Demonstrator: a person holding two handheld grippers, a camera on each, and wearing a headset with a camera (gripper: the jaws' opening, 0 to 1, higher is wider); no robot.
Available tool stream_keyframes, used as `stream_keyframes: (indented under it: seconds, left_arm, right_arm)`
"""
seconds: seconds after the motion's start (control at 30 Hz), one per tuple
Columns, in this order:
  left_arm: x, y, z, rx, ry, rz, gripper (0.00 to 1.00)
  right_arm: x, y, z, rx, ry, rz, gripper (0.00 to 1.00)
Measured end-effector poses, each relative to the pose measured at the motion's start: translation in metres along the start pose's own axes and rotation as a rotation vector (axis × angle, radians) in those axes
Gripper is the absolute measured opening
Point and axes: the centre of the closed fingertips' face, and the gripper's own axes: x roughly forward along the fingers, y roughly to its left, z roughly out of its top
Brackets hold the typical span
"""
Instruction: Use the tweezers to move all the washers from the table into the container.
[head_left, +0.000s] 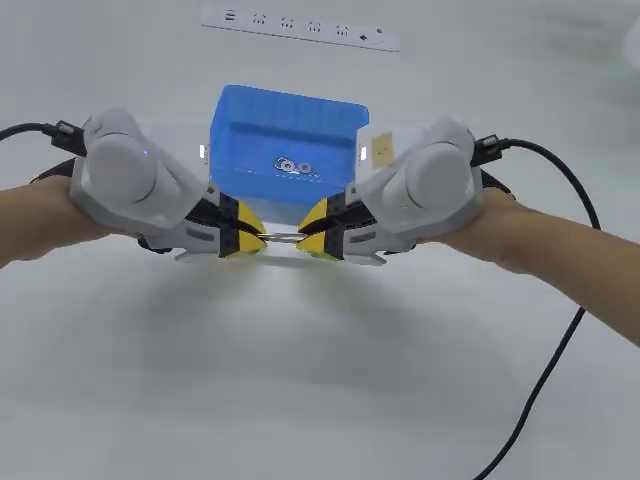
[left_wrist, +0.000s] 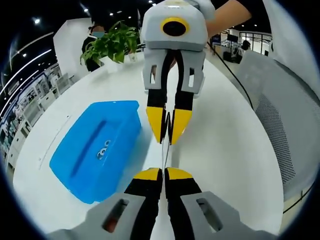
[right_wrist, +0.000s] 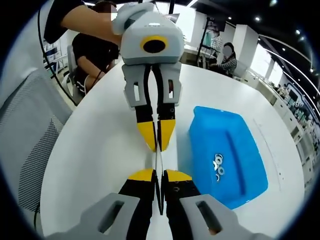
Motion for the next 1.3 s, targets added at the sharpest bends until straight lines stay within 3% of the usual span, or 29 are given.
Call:
stream_keyframes:
  seconds: [0.43,0.53,0.73,0.97,1.23,1.3]
  left_arm:
    - [0.008,0.000,-0.006,-0.041,0.028,-0.003,0.07]
    - [0.009,0.001,-0.005,-0.087,0.025,-0.006,0.08]
    - [0.009,-0.001,-0.003,-0.071,0.039,-0.017,0.11]
    - [0.010,-0.001,-0.001,-0.110,0.025,-0.009,0.13]
    - [0.009,-0.002,-0.002,-0.128,0.048,0.010,0.23]
    - [0.005,-0.002,-0.005,-0.131,0.059,0.031,0.26]
  right_arm:
    - [0.010,0.001,-0.016,0.028,0.043,0.017,0.08]
    - [0.009,0.001,-0.015,0.035,0.038,0.014,0.08]
    - [0.005,0.002,-0.014,0.041,0.046,0.009,0.10]
    - [0.004,0.003,-0.015,0.114,0.064,0.011,0.12]
    - [0.002,0.011,-0.015,0.123,0.080,0.015,0.21]
    - [-0.001,0.009,-0.019,0.127,0.096,-0.009,0.23]
